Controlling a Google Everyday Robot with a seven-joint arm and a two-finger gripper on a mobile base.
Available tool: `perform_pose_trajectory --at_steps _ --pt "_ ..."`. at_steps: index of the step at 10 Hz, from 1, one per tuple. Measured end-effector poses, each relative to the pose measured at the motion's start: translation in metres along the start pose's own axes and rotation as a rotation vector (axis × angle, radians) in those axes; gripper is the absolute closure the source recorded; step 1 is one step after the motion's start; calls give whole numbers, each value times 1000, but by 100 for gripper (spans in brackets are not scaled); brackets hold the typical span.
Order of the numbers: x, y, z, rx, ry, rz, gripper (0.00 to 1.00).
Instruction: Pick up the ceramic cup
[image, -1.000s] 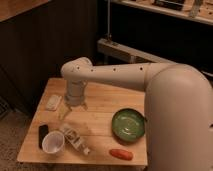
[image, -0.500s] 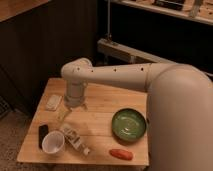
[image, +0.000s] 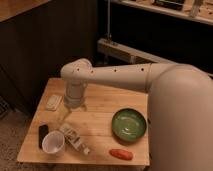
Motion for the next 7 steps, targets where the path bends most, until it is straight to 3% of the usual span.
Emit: perform_pose_trajectory --at_steps 7 --pt "5 5 3 -5 3 -10 20"
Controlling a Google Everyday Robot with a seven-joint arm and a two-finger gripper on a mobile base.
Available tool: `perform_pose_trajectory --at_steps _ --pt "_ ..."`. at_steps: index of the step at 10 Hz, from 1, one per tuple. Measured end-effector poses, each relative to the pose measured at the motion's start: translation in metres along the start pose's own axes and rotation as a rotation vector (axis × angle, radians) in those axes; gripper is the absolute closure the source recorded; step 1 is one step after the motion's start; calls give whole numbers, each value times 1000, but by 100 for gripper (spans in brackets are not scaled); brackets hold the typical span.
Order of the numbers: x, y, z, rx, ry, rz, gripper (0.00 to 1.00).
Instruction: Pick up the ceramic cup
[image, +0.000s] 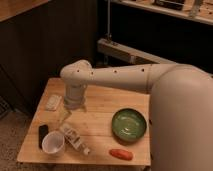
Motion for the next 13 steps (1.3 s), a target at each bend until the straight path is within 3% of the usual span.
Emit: perform_pose_trajectory --at_steps 13 --pt "9 10 5 -8 6 -9 20"
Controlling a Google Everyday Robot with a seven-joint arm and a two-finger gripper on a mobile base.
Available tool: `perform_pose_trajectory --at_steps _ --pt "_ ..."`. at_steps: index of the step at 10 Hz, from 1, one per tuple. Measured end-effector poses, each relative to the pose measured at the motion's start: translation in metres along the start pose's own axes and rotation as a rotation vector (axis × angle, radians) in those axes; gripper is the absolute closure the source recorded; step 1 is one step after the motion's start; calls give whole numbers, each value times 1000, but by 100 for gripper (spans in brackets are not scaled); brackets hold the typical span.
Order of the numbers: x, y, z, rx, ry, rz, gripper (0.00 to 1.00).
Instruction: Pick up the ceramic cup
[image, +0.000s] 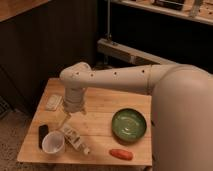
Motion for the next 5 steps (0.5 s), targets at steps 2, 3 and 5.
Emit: perform_pose_trajectory --at_steps 2,3,5 --pt "1 1 1 -2 1 -2 20" --pt "1 1 1 -3 2 -1 20" --pt "2 3 2 -4 5 -2 20"
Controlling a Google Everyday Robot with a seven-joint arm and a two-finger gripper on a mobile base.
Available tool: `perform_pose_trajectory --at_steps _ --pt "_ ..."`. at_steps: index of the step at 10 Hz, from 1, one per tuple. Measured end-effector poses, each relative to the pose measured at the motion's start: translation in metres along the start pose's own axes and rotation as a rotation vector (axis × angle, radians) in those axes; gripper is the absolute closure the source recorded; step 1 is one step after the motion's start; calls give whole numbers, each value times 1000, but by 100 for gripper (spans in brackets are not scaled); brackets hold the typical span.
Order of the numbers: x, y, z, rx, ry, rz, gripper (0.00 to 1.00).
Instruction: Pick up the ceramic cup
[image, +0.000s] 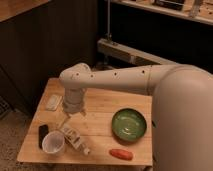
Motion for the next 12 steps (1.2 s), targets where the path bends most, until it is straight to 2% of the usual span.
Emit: perform_pose_trajectory --at_steps 12 --pt "5 8 4 -1 9 -19 20"
